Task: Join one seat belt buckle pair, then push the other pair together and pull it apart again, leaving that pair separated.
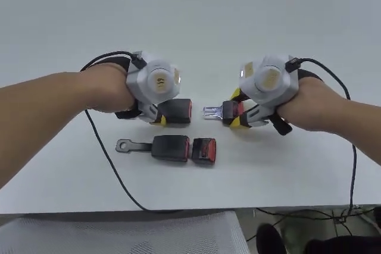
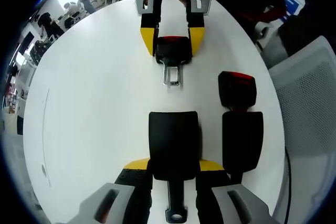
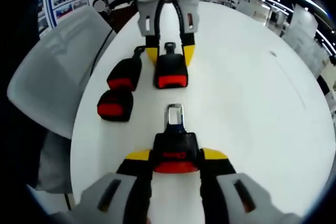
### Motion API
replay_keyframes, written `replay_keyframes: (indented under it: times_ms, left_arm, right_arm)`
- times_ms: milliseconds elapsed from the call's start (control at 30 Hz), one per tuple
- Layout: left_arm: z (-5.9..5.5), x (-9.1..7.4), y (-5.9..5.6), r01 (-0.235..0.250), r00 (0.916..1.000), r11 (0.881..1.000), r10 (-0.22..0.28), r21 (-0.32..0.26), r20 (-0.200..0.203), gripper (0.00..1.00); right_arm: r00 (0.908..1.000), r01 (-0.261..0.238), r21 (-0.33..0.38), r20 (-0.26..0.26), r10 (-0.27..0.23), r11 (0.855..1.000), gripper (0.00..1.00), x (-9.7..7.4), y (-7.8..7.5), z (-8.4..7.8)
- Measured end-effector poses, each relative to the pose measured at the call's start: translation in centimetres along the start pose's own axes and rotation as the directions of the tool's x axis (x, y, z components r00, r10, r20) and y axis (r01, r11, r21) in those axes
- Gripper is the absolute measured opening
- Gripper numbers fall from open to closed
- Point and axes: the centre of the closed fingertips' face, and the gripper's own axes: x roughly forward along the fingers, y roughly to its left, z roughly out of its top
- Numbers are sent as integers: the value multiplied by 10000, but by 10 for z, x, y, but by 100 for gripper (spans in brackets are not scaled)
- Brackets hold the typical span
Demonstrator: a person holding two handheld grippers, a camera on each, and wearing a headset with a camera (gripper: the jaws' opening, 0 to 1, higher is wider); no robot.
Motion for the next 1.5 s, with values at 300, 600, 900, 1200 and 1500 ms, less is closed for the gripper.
replay_keyframes:
  times_ms: [300, 600, 900, 1200, 1500]
  left_arm:
    - [-1, 2, 2, -43, 9997, 10000, 42, -52, -254, 32]
    - [-1, 1, 0, -165, 9999, 9996, 164, -231, -50, 32]
    - [-1, -1, -1, -238, 9997, 9979, 232, -609, -99, 32]
    - [5, -17, 2, -816, 9865, 9785, 1063, -1892, 1244, 42]
    - [-15, -67, -8, -1771, 9411, 9264, 2582, -3322, 2184, 50]
  right_arm:
    - [9987, 323, 432, -417, -305, 9985, 34, -30, -3, -49]
    - [9968, 397, 588, -722, -354, 9975, 35, -46, 1, -75]
    - [9961, 418, 513, -797, -376, 9978, 35, -47, 3, -73]
    - [9906, 1368, 1463, -279, -1341, 9797, 49, -59, 1, -68]
    - [9708, 2055, 2562, 689, -2299, 9445, 48, -88, 15, -52]
